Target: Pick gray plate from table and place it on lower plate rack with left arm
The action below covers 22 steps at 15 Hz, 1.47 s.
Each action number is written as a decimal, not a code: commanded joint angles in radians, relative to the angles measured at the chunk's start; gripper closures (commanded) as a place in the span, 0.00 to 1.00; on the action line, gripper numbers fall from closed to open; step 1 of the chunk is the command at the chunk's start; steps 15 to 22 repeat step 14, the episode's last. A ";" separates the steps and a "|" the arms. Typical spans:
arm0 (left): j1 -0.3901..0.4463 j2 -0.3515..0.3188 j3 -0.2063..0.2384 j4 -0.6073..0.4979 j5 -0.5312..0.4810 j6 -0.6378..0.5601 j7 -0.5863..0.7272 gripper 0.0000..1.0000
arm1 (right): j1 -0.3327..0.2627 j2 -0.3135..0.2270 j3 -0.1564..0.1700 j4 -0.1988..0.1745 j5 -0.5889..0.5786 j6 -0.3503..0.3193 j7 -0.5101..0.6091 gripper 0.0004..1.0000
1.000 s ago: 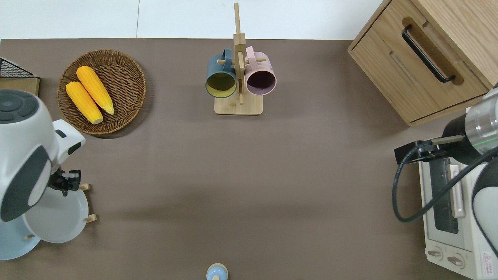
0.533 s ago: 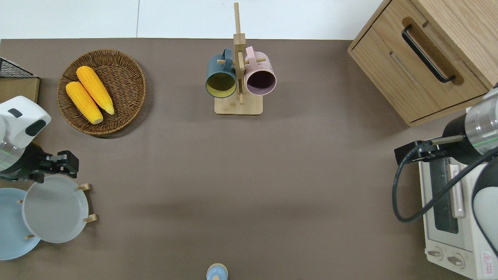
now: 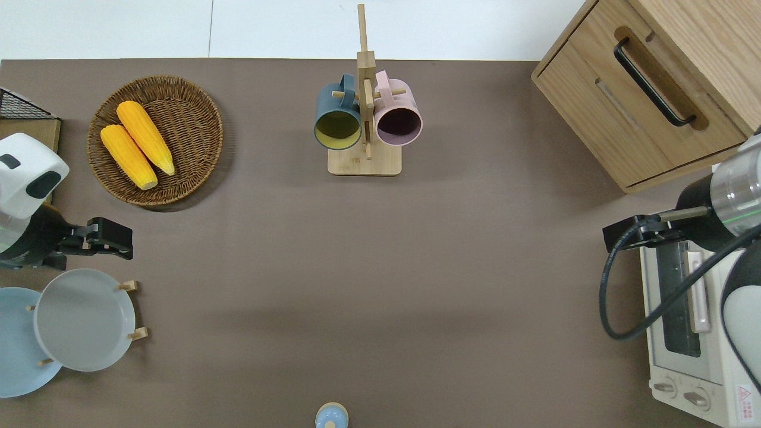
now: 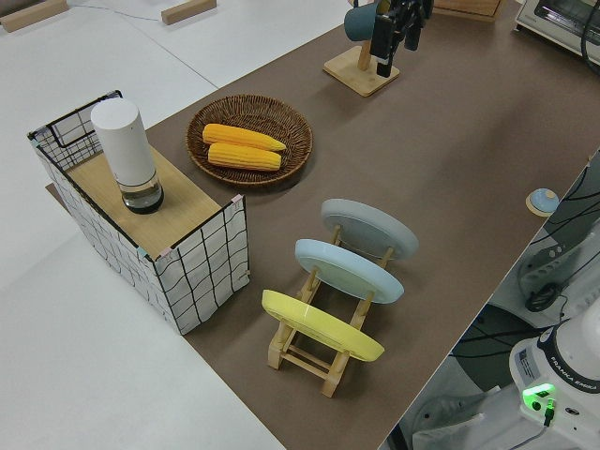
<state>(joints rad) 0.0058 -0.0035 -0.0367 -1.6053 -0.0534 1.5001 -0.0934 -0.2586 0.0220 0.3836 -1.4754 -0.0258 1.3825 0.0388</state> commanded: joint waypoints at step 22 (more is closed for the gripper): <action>-0.006 0.022 0.001 0.065 0.061 0.017 0.141 0.00 | -0.024 -0.002 0.021 0.006 -0.006 -0.013 0.012 0.02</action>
